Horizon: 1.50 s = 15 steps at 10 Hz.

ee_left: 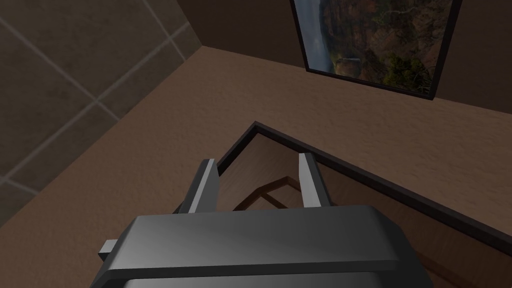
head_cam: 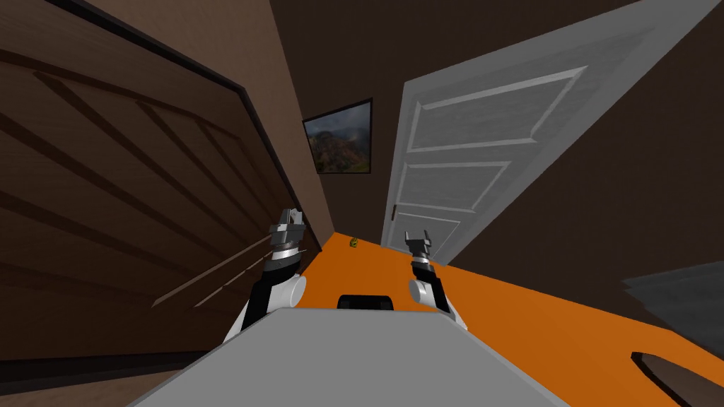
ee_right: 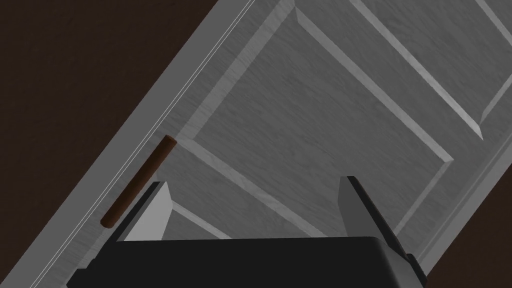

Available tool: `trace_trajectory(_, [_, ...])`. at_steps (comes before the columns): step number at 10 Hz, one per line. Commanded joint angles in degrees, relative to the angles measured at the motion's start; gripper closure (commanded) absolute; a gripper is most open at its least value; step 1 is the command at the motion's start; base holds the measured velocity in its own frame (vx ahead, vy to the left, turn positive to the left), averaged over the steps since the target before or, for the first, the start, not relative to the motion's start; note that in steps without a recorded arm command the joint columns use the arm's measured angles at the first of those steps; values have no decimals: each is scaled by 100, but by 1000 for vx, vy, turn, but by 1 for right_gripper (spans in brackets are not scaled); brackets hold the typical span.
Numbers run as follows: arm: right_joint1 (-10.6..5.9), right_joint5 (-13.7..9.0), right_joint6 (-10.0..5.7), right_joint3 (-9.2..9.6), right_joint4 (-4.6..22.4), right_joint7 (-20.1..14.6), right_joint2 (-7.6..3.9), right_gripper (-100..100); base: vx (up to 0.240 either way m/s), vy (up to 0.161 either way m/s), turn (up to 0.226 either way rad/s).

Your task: Pull the door open

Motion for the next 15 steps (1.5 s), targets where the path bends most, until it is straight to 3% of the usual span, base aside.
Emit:
trace_trajectory(1, [-77,-150,-62,20,229,-188,-16,-100,106,-30,81])
trace_trajectory(15, [-586,-1359,-585,204,2039,-1670,-148,-100,95,-29,79])
